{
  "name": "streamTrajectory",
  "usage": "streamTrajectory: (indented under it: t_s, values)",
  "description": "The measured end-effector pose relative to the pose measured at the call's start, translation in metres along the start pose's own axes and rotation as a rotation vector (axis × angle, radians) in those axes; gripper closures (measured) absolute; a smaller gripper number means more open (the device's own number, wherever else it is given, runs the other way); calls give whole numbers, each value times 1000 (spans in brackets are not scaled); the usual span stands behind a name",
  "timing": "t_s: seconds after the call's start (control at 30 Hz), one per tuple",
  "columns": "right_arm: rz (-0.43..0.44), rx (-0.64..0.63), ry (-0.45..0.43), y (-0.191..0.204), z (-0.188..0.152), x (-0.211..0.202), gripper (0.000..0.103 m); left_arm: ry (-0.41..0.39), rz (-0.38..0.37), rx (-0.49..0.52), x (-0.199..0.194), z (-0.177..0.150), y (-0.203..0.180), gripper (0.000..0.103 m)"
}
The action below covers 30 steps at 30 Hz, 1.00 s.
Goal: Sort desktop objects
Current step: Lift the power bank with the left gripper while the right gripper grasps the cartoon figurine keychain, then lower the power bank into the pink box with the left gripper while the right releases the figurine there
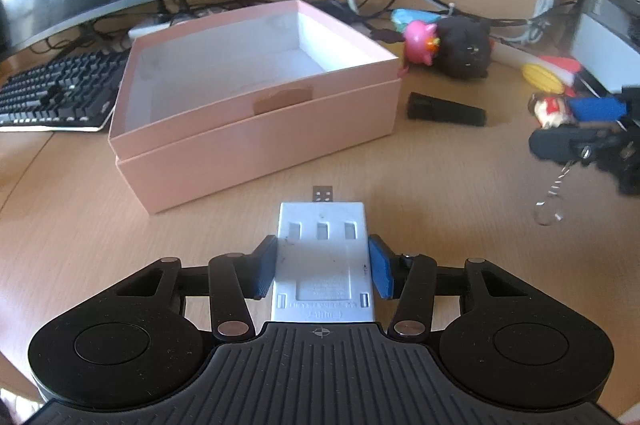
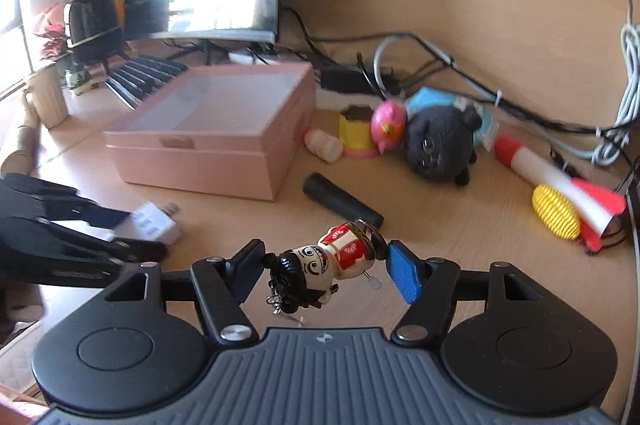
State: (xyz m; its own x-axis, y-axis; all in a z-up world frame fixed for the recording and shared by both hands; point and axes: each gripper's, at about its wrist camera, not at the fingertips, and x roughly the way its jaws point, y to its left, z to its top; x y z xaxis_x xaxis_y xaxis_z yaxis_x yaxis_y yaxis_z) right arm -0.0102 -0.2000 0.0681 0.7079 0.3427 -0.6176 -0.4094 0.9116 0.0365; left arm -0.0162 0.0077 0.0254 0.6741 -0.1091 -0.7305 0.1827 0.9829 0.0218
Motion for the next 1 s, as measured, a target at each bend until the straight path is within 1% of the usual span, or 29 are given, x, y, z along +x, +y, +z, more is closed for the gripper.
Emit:
streamTrajectory:
  t_s: [0.1,0.27,0.47,0.6,0.7,0.87,1.0]
  values:
    - [11,-27,-18,6,7,-19,36,-25,-10,17,-15,-5,-3,51]
    - [39,-93,-67,20,17,-51,36,-84,-23,-11,-53,-6,-1,50]
    - [66,-150,-156,30,32,-86,36,-187,-5,-55,-92,6,3,50]
    - [80,-171,-217,34,43,-101,36,-241,16,-57,-109,17,2,50]
    - [94,-173,-259,35,51,-108,36,-255,41,-51,-116,21,1,50]
    - [120,-155,-319,32,61,-110,36,-254,92,-28,-118,36,6,50]
    - [125,-103,-372,28,70,-105,36,-258,125,2,-117,55,14,50]
